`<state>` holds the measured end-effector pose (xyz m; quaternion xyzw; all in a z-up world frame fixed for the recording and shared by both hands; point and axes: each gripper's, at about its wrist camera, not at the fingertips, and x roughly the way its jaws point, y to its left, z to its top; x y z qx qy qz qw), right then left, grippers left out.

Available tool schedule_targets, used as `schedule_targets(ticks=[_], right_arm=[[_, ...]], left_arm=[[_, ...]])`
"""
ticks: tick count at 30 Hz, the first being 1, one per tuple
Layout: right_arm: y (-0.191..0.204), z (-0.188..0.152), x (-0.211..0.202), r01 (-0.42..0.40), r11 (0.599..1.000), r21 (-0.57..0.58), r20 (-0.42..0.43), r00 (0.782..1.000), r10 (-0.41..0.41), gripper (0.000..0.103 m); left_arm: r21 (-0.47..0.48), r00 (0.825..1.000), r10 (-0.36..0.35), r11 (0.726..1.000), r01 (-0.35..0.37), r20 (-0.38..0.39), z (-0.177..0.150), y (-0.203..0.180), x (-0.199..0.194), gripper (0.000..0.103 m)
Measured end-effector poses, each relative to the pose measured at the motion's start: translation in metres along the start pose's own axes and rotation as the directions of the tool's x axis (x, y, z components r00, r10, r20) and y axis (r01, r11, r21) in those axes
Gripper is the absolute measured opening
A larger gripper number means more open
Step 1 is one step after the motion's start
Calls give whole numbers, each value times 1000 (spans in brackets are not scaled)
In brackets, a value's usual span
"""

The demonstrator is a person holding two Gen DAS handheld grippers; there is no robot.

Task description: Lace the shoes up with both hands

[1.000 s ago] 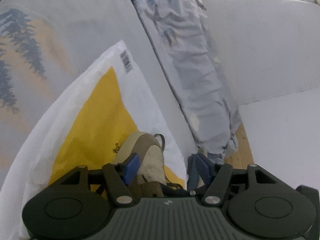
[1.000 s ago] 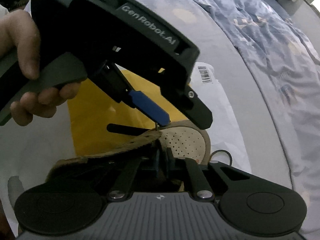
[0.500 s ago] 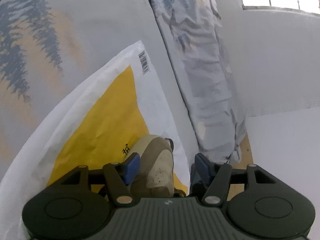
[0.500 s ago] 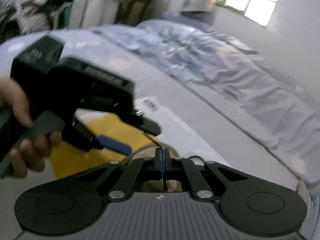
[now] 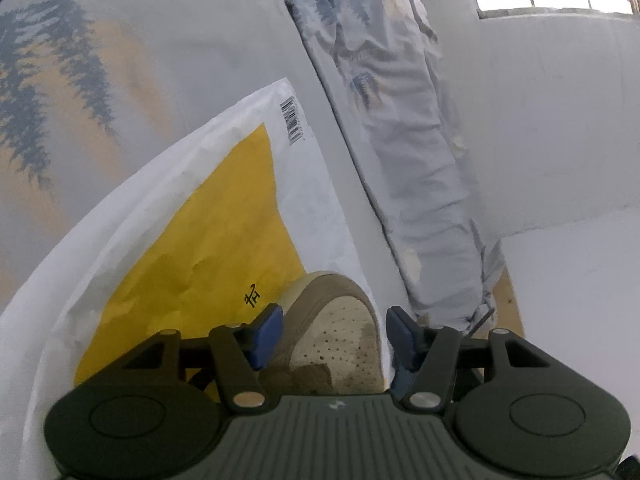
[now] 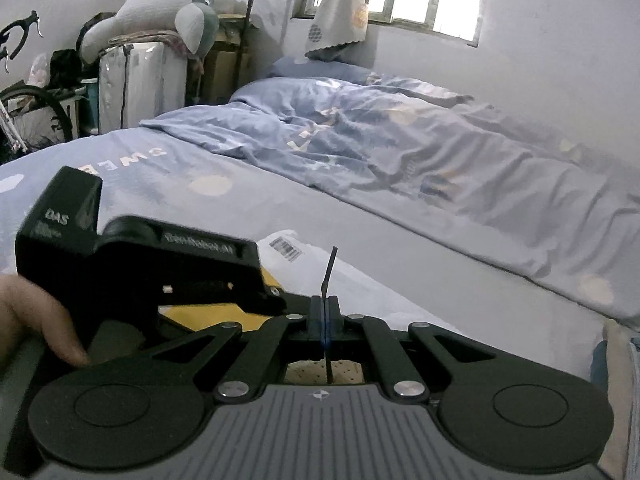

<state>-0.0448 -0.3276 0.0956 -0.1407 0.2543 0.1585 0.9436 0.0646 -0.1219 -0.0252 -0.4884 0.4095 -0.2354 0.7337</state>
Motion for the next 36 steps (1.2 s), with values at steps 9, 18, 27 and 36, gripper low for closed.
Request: schedule_targets(ticks=[9,18,27,36], right_arm=[[-36,-16,7,44,989,144,-66,997,-35,0],[-31,-10,10,-20,994,112,-90,996,30,0],[-6,8,16,-142,990,-8,-145,980,139,0],[13,57,-24,-209,977,-37,13,978,209,0]], left_arm=[[350,990,125,932,-97,-59,-17,-43,-17,51],[616,975,215,775,-139,-50,-62,-70,-21,35],[729,973,233,665,-160,1,-81,-80,-17,30],[731,971,238,661,-167,6,-84,-80,-12,30]])
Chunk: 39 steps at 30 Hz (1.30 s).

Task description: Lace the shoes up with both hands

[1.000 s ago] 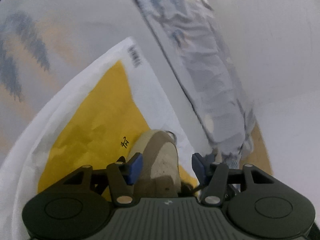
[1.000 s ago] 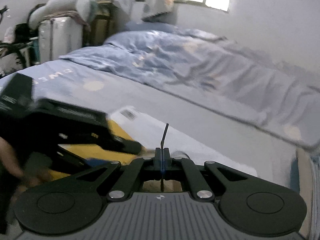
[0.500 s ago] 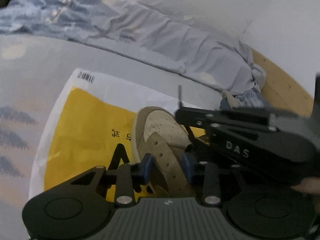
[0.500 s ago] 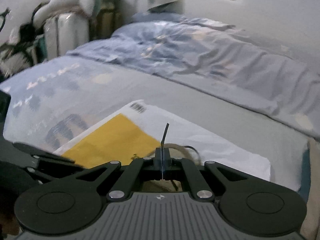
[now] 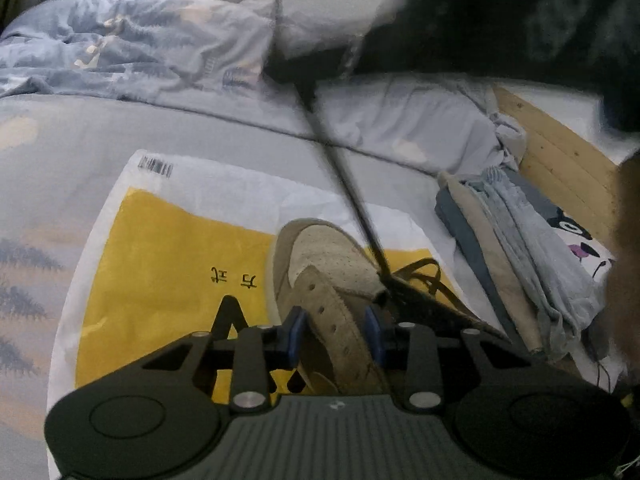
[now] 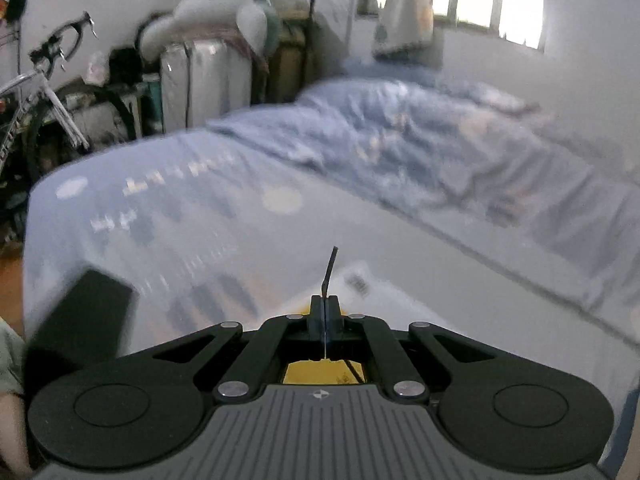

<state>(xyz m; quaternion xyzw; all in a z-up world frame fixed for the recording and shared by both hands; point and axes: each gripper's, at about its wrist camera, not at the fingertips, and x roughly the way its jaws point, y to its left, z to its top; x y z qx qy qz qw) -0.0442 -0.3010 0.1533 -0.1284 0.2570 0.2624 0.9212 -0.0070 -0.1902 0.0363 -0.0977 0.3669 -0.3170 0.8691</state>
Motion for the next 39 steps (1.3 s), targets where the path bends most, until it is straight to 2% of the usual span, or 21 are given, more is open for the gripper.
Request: schedule_targets(ticks=[3,5,9,10,12,13,15,17,20,22,24,27,28,32,34,37,39], right_arm=[[-1,15,-22,9,999,36,93,996,-13,0],[-5,18,-33,41,998,40,115,992,-46,0],[-17,8,-39,141,990,2,70,988,-141,0],[-16,3,-37,177,983,-49,43,984,-175,0],[-12,-7,-34,234,960,-154,-3,971,-238,0],[-9,-13,-32,248,948,-200,-24,966,-258,0],[-5,-24,-28,262,930,-258,-55,957,-285,0],[-3,-34,-24,261,927,-270,-72,954,-289,0],[9,-46,-22,278,915,-294,-33,953,-300,0],[24,-53,-19,289,902,-321,1,953,-304,0],[38,-60,-17,294,895,-335,30,953,-301,0],[55,-65,-12,298,891,-341,72,954,-292,0],[58,-66,-11,295,895,-334,79,955,-285,0],[61,-69,-4,269,915,-301,97,963,-251,0],[61,-69,-4,263,921,-288,105,964,-243,0],[61,-70,-6,256,926,-276,111,966,-234,0],[60,-71,-8,254,930,-266,115,966,-231,0]], left_arm=[[9,1000,6,1000,-6,1,0,-1,0,30],[-6,1000,-2,1000,2,0,1,2,0,30],[-76,999,-52,996,52,3,4,15,-4,30],[-99,997,-70,993,71,10,5,19,-7,30],[-148,989,-126,980,136,73,10,28,-18,30],[-164,979,-154,971,175,131,13,34,-27,32],[-187,947,-205,949,254,246,19,45,-45,46],[-164,896,-249,931,326,367,22,53,-62,60],[-129,869,-286,922,364,404,26,59,-68,62],[-138,858,-315,907,398,405,28,64,-66,62],[-147,853,-341,893,425,394,29,69,-63,60],[-142,851,-353,890,433,389,29,74,-61,59],[-139,850,-357,889,437,388,29,76,-61,56],[-139,853,-364,887,439,373,30,82,-59,23],[-145,857,-366,886,440,364,30,84,-58,11],[-162,856,-383,875,457,347,28,85,-54,2],[-160,855,-391,872,463,342,27,85,-53,0]])
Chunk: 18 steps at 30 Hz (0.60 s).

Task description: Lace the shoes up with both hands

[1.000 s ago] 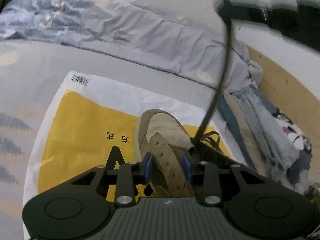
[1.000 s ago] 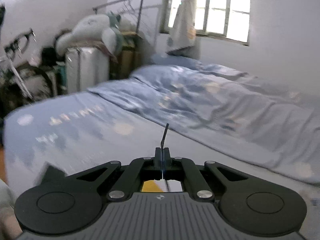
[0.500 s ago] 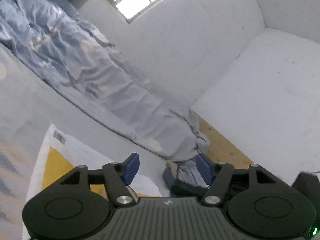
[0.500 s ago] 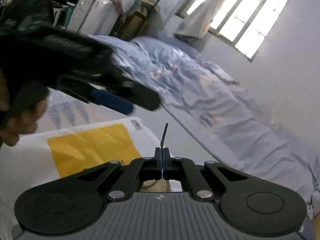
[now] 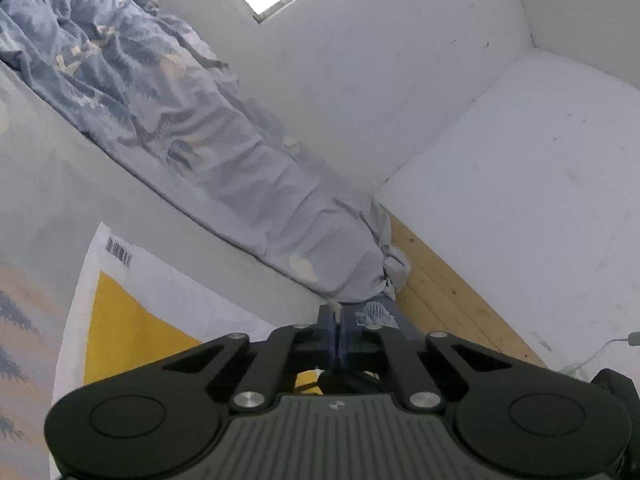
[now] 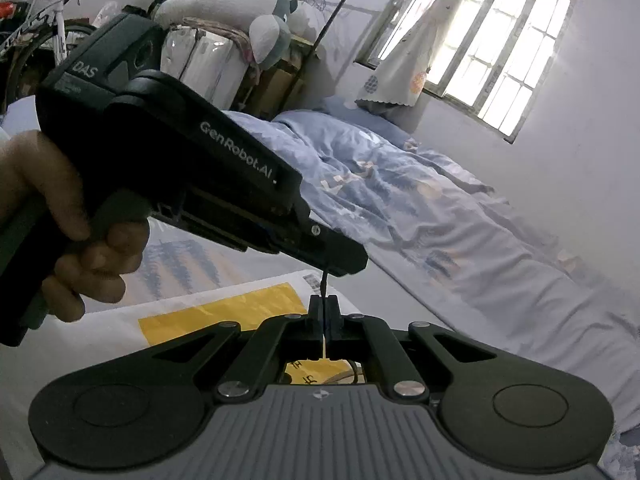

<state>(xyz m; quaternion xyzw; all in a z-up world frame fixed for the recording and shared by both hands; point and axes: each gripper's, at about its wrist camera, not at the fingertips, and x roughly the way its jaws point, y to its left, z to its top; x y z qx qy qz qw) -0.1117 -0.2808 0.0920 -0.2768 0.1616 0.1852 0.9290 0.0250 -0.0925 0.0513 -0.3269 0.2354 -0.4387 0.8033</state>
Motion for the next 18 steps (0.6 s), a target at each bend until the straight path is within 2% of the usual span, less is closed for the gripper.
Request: schedule_targets(ticks=[8,12,18], right_arm=[[-4,-4,-2,0,998,56,15,1000,-1,1],[-8,-5,-5,21,996,82,18,1000,-22,1],[-10,-1,-11,8,993,115,37,999,-13,1]], left_arm=[[-25,999,-20,999,20,27,-1,2,-4,0],[59,999,24,998,-26,25,-1,-6,-4,0],[117,999,36,992,-38,24,-5,-15,-3,0]])
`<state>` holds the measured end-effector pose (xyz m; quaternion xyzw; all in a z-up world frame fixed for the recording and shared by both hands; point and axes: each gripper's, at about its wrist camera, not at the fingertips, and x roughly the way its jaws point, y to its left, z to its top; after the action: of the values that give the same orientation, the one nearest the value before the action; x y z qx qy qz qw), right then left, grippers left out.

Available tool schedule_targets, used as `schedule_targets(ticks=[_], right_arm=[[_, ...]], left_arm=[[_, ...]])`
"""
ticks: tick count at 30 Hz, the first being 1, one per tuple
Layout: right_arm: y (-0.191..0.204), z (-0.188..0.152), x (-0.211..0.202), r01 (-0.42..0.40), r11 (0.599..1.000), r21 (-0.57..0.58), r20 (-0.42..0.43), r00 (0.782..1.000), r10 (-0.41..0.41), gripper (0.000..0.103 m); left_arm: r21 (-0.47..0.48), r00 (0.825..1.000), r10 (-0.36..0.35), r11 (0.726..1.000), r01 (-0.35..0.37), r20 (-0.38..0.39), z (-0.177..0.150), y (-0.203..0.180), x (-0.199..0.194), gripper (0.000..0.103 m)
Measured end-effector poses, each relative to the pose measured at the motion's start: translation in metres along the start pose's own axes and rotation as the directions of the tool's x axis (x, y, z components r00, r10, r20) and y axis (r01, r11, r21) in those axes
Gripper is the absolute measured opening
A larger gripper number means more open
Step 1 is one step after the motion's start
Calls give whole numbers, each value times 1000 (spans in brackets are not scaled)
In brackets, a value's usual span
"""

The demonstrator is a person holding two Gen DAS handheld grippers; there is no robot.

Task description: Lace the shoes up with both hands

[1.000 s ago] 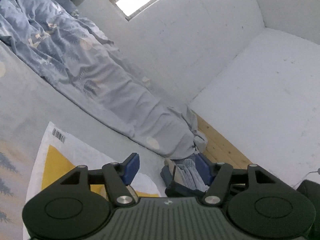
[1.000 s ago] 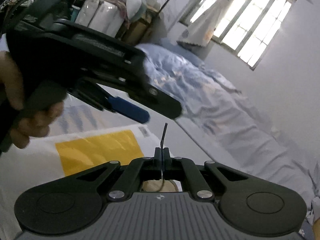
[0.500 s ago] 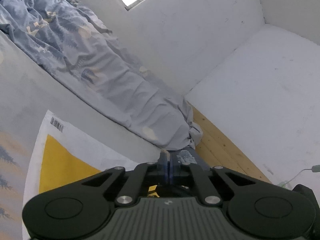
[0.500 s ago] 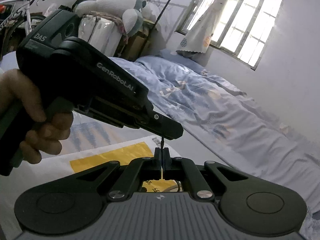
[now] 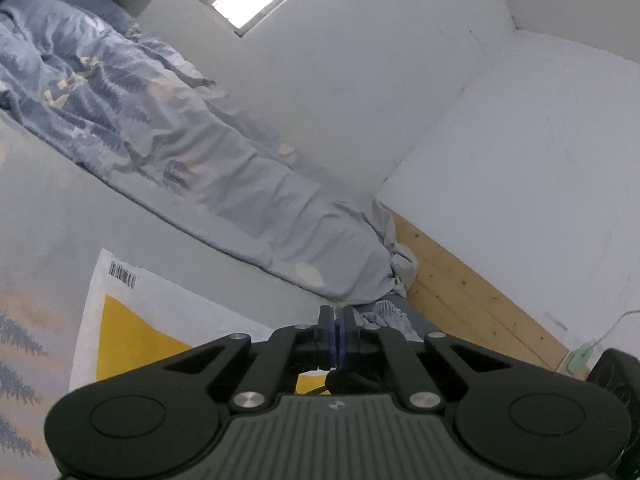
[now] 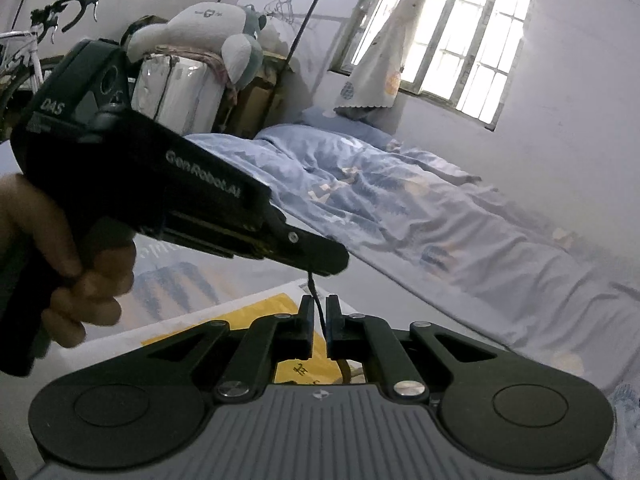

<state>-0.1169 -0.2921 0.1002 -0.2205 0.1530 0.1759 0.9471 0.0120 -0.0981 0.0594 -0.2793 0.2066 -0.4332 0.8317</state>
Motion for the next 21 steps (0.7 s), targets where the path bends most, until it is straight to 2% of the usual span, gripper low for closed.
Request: schedule_targets(ticks=[11,21], right_arm=[[-1,4,-8,-9,999,34,19,1000,8,5],[-1,5,-8,-25,999,29,22,999,25,1]], left_arm=[[103,1000,1,995,0,-8,-1,-14,0,0],[101,1000,-2,995,3,-12,-3,-18,0,0]])
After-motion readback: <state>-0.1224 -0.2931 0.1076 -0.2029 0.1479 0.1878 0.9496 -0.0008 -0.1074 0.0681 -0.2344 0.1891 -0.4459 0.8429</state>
